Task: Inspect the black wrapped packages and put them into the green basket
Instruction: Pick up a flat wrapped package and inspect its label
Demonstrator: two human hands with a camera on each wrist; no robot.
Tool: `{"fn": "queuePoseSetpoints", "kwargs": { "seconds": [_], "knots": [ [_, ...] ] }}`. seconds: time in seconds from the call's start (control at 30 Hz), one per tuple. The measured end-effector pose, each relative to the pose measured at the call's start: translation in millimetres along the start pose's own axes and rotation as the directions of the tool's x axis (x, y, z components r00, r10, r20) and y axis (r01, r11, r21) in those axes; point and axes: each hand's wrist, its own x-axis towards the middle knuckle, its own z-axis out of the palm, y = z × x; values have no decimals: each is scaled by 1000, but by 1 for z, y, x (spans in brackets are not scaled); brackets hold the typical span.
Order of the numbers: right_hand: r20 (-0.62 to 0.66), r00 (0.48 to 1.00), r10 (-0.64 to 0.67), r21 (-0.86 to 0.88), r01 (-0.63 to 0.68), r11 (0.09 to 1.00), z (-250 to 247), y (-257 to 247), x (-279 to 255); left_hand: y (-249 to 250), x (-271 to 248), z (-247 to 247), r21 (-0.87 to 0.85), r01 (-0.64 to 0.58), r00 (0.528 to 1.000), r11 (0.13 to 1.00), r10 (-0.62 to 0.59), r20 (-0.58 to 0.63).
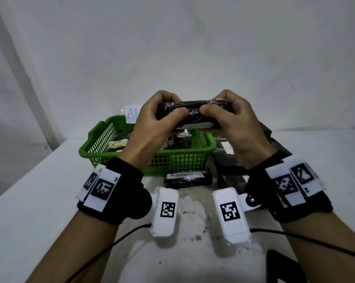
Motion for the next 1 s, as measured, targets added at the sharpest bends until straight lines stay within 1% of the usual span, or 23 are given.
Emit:
{"fn": "queuePoseSetpoints", "kwargs": {
  "seconds": [0.1, 0.13, 0.17, 0.23, 0.27, 0.33, 0.37, 0.43, 0.53, 0.63, 0.7, 0.77, 0.83, 0.87, 0.93, 1.0],
  "knots": [
    [21, 1000, -10, -19, 10, 1000, -5, -3, 1, 3, 1, -2, -69, 170, 985, 983, -167, 47],
    [26, 1000, 0, -32, 1, 1000, -6, -1, 1, 1, 2, -2, -99, 208, 978, 973, -204, 44],
    [30, 999, 19, -44, -18, 999, -7, -1, 1, 1, 2, -2, -135, 211, 977, 968, -210, 27],
    [50, 993, 103, -29, -102, 994, -7, 2, 2, -2, 2, -2, -164, 144, 989, 976, -148, -15],
    [58, 987, 153, 8, -153, 988, -7, 4, 2, -3, 2, -3, -153, 106, 994, 983, -110, -14],
    [41, 971, 234, 83, -237, 968, -7, 3, 2, -4, 1, -3, -135, 57, 998, 989, -53, 30],
    [29, 966, 258, 108, -260, 960, -7, 2, 2, -4, 1, -3, -139, 53, 998, 989, -46, 52],
    [14, 969, 247, 124, -246, 961, -7, 3, 4, -5, 1, -1, -152, 75, 996, 985, -67, 61],
    [-25, 986, 164, 85, -161, 983, -8, 8, 4, -7, 2, 2, -153, 98, 995, 983, -97, 13],
    [-42, 995, 94, 15, -94, 995, -7, 10, 6, -10, 1, 3, -92, 33, 999, 995, -35, -26],
    [-25, 995, 94, 37, -93, 995, -8, 10, 7, -9, 0, 3, -82, 15, 1000, 996, -17, -23],
    [-15, 998, 55, 37, -54, 998, -9, 10, 7, -7, 0, 2, -71, 41, 999, 997, -41, -8],
    [-36, 999, -13, -6, 13, 1000, -9, 13, 7, -5, 0, 2, -45, 110, 994, 993, -110, 3],
    [-50, 998, -27, -13, 27, 1000, -10, 15, 7, -4, -1, 2, -34, 137, 991, 990, -137, 0],
    [-53, 998, 25, -8, -25, 1000, -11, 19, 7, -5, 0, 0, -40, 165, 986, 985, -166, -26],
    [-12, 988, 154, -23, -154, 988, -11, 22, 7, -8, 1, -3, -64, 176, 983, 982, -178, -36]
  ]
}}
